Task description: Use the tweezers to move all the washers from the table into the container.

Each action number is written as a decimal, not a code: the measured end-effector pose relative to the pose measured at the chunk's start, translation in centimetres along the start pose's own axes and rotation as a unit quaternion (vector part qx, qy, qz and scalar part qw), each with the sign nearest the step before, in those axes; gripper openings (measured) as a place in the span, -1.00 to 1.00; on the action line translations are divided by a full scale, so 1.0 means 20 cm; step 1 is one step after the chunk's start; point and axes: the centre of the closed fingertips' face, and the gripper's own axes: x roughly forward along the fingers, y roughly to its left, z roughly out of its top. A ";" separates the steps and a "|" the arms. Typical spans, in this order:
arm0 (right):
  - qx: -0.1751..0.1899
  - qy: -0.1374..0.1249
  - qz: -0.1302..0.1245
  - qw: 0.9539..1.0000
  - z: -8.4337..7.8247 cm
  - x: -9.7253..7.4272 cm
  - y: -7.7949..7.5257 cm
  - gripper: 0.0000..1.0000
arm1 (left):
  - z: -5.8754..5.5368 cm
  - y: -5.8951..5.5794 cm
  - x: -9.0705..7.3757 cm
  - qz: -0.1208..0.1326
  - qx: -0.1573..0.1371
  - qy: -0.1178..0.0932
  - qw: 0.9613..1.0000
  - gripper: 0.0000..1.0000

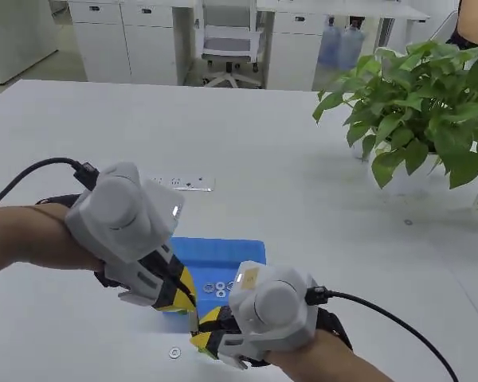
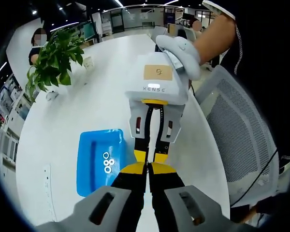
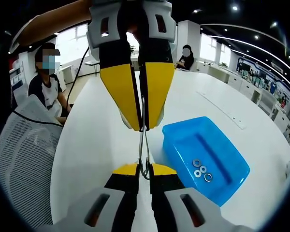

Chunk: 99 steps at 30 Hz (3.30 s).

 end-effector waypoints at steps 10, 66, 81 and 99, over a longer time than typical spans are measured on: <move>-0.015 -0.001 -0.003 1.000 0.06 -0.03 -0.01 -0.82 | 0.03 0.00 -0.07 0.012 0.004 -0.002 1.000 -0.89; -0.036 -0.002 -0.019 0.999 0.17 0.02 -0.32 -0.81 | 0.00 0.31 -0.13 0.051 0.016 -0.007 0.999 -0.89; -0.017 0.008 -0.007 1.000 0.10 0.10 -0.39 -0.81 | -0.09 0.40 -0.06 0.048 0.007 -0.006 0.999 -0.89; -0.001 0.020 0.004 1.000 0.02 0.17 -0.44 -0.80 | -0.17 0.45 0.02 0.042 -0.005 -0.005 0.999 -0.89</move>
